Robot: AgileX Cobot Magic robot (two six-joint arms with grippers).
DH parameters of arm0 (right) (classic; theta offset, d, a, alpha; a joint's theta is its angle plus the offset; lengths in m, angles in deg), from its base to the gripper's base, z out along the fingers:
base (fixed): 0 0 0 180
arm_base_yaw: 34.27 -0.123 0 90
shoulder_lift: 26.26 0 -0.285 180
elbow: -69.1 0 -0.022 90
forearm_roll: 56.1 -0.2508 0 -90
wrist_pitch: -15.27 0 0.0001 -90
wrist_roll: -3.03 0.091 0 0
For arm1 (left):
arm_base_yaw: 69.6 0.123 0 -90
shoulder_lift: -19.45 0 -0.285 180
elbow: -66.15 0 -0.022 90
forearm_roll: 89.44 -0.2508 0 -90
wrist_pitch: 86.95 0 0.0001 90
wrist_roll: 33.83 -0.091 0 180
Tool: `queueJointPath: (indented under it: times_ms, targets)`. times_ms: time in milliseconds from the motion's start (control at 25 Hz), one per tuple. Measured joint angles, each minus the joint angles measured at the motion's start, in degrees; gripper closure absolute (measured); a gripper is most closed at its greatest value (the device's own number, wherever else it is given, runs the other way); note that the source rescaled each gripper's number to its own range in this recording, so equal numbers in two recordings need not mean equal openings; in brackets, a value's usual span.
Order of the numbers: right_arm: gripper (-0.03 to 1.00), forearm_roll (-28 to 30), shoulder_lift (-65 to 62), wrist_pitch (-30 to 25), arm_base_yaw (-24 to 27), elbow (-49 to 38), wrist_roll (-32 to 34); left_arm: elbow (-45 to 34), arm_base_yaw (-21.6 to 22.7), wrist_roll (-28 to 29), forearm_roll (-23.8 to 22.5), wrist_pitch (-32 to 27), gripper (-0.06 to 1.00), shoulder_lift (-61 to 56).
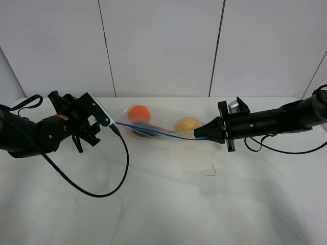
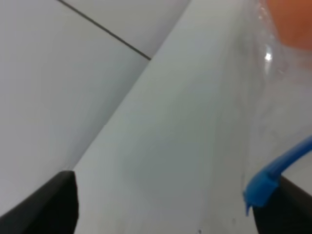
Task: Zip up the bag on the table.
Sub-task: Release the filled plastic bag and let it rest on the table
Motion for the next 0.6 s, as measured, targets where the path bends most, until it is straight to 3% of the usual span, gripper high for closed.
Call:
queueJointPath:
  times_ms: [200,360,480,600]
  targets:
    - [0.97,0.1,0.0,0.0,0.0,0.0,0.0,0.0,2.6,6.7,5.8,4.4,-0.06,0.0]
    - [0.97,0.1,0.0,0.0,0.0,0.0,0.0,0.0,5.8,15.7,4.3,4.6,-0.06,-0.6]
    - [0.97,0.1,0.0,0.0,0.0,0.0,0.2,0.9,8.2,24.4,2.0,-2.8,-0.06,-2.6]
    - [0.97,0.1,0.0,0.0,0.0,0.0,0.2,4.8,11.4,28.9,1.6,-19.8,-0.06,-4.9]
